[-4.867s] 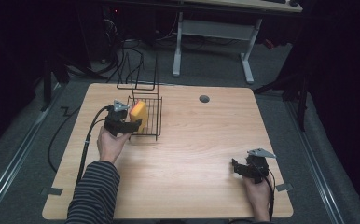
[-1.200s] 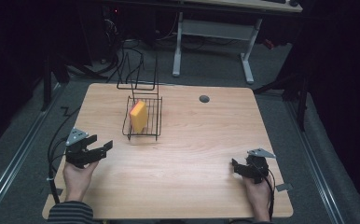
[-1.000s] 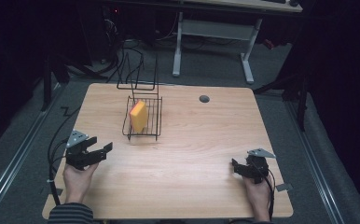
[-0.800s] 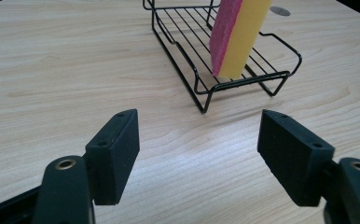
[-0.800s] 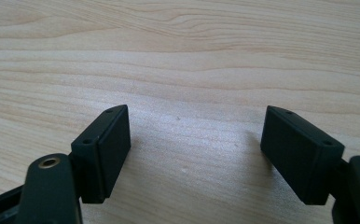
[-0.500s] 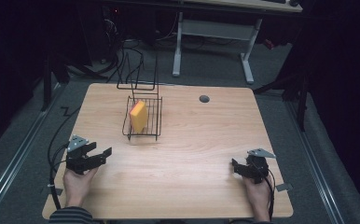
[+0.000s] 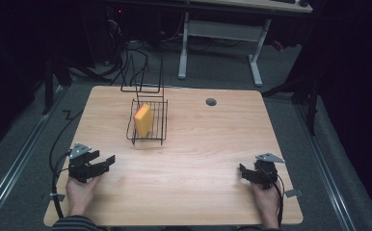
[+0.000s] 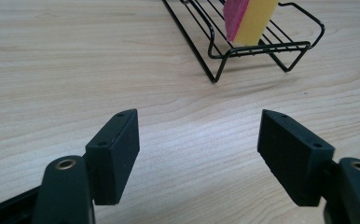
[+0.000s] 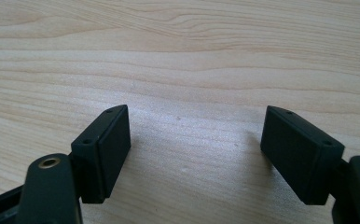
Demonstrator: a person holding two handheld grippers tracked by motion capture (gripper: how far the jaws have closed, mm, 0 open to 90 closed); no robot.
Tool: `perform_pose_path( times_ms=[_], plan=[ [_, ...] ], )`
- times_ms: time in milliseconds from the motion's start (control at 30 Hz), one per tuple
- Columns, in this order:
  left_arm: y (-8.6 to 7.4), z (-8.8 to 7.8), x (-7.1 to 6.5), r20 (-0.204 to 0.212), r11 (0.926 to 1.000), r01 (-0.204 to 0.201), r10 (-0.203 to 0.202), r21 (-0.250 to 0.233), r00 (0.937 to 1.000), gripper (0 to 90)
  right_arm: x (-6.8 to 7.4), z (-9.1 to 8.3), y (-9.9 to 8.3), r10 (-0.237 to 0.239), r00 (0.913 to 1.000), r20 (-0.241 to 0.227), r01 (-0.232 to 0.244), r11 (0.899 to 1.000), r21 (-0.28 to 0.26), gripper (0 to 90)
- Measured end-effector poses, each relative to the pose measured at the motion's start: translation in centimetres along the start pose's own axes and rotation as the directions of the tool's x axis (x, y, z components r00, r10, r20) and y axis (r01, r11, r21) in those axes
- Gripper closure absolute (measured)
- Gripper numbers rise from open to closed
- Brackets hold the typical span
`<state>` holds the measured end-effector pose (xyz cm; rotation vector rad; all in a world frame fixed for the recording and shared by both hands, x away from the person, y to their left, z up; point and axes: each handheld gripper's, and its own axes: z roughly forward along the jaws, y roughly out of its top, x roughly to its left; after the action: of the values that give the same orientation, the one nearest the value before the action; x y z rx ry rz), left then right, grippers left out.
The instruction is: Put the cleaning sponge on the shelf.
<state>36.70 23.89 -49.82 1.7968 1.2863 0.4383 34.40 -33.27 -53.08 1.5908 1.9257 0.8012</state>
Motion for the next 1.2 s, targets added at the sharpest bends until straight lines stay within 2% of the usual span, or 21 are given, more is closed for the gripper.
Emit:
perform_pose_path(
  times_ms=[633, 833, 1200],
  plan=[
    [-1.2, 1.1, 0.4, -0.011, 0.9992, 0.026, -0.026, 0.031, 0.9996, 29.9, 0.0, 0.0, 0.0, 0.001, 1.0, 0.0, -0.001, 1.0, 0.0, 24.3],
    [-1.4, 1.6, 0.3, -0.048, 0.9991, 0.002, 0.0, 0.041, 0.9989, 29.9, 0.0, 0.0, 0.0, 0.0, 1.0, 0.0, 0.0, 1.0, 0.001, 24.3],
    [-1.6, 2.7, 0.1, -0.072, 0.9978, -0.017, 0.021, 0.065, 0.9972, 30.3, 0.0, 0.0, 0.0, 0.0, 1.0, 0.0, 0.0, 1.0, 0.001, 24.3]
  ],
)
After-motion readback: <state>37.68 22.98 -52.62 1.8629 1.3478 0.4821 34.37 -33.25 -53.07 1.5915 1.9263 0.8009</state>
